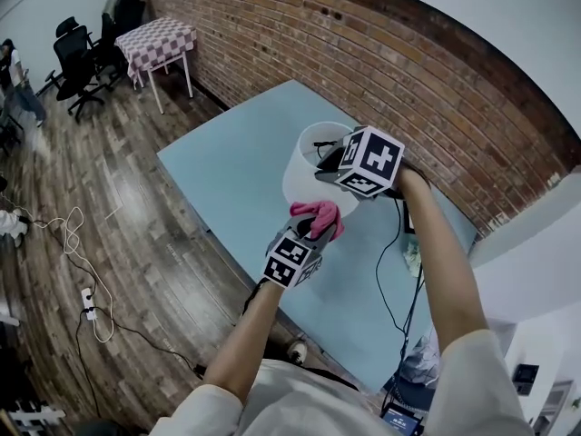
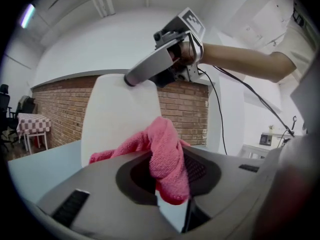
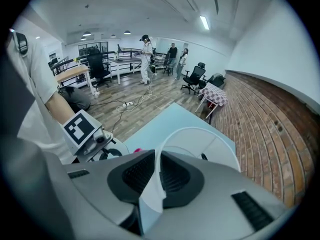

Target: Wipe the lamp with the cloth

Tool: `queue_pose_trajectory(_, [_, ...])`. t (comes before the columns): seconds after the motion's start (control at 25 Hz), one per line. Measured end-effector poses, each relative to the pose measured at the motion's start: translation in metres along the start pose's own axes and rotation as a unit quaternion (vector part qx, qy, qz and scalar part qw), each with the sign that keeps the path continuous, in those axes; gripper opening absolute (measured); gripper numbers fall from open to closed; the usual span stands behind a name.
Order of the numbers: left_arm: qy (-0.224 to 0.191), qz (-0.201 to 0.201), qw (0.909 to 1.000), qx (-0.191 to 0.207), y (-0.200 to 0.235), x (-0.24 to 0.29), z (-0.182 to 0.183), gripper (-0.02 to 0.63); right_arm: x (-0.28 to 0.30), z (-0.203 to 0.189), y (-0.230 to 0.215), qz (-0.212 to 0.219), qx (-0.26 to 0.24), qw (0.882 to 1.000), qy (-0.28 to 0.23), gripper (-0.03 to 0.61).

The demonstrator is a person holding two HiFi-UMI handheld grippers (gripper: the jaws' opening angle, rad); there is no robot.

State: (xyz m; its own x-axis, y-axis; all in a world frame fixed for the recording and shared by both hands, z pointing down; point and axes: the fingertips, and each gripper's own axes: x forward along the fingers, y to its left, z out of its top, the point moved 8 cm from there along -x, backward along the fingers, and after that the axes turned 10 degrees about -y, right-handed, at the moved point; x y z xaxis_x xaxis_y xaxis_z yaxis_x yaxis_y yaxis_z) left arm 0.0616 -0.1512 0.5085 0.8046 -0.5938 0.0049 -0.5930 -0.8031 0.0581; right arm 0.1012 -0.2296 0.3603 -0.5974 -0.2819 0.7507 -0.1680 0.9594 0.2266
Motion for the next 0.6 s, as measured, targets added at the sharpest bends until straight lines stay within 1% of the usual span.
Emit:
queue_pose_trajectory(0.2, [0.015,-0.003,0.9998,0.01,-0.022,0.031,0.007,0.117,-0.003,-0.002,0.0,-0.01,0.004,1.0,-0.007,0.064])
queue_pose_trajectory(0.4, [-0.019,-0.019,0.9995,0.014,-0.033,0.04,0.028,0.115,-0.006,-0.005,-0.003,-0.022,-0.009,1.0,-0.017,0.069])
queue_pose_trajectory(0.52, [-0.039,-0.013,0.999,0.019,-0.027,0.025,0.043,0.115,-0.011,-0.013,-0.01,-0.029,-0.02,0.999,-0.024,0.074])
queue_pose_trajectory(0.6, [-0.049,-0.004,0.9986,0.02,-0.019,0.013,0.052,0.115,-0.017,-0.021,-0.012,-0.019,-0.032,0.999,-0.026,0.08])
